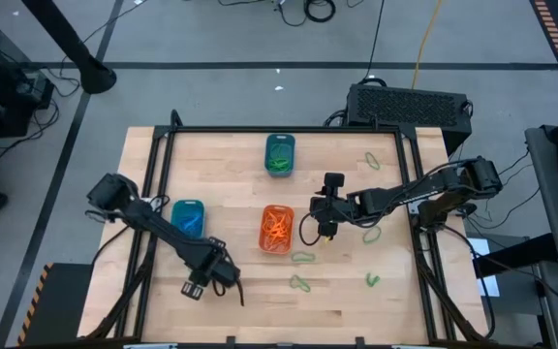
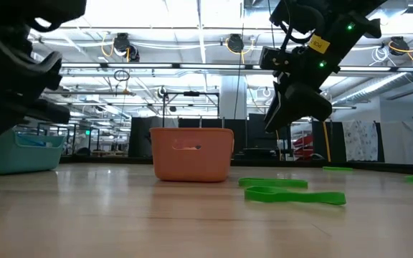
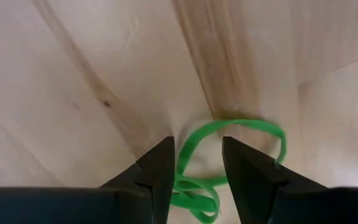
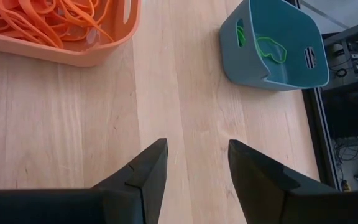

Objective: Sort rubber bands into baskets
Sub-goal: Put the green rubber band into the blue bin

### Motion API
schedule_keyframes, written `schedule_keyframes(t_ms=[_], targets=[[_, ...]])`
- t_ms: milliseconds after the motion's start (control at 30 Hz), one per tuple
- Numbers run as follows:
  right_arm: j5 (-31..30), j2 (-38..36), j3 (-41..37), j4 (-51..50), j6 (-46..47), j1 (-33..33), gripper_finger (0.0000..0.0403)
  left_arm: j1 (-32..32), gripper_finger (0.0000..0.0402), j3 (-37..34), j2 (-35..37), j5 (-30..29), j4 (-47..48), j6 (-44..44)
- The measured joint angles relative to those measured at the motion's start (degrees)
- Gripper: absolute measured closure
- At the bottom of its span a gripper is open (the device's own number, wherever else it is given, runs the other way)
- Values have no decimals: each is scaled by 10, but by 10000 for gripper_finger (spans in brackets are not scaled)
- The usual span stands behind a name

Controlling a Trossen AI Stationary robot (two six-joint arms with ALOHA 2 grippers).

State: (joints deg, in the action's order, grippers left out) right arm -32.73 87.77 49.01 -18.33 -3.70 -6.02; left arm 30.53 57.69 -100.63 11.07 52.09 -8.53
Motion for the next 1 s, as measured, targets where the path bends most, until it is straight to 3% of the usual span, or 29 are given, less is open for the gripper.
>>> schedule_keyframes(t_ms=[233, 467, 733, 867, 1000], targets=[[0, 0, 0, 0, 0, 0, 241, 0, 272, 0, -6, 2, 1, 60], [0, 0, 0, 0, 0, 0, 241, 0, 388, 6, -5, 32, -2, 71], [0, 0, 0, 0, 0, 0, 241, -1, 397, 41, 41, 104, -7, 35], [0, 0, 0, 0, 0, 0, 241, -11, 398, 67, 83, 93, -6, 18], [0, 0, 0, 0, 0, 0, 241, -24, 398, 82, 128, 3, -5, 20]])
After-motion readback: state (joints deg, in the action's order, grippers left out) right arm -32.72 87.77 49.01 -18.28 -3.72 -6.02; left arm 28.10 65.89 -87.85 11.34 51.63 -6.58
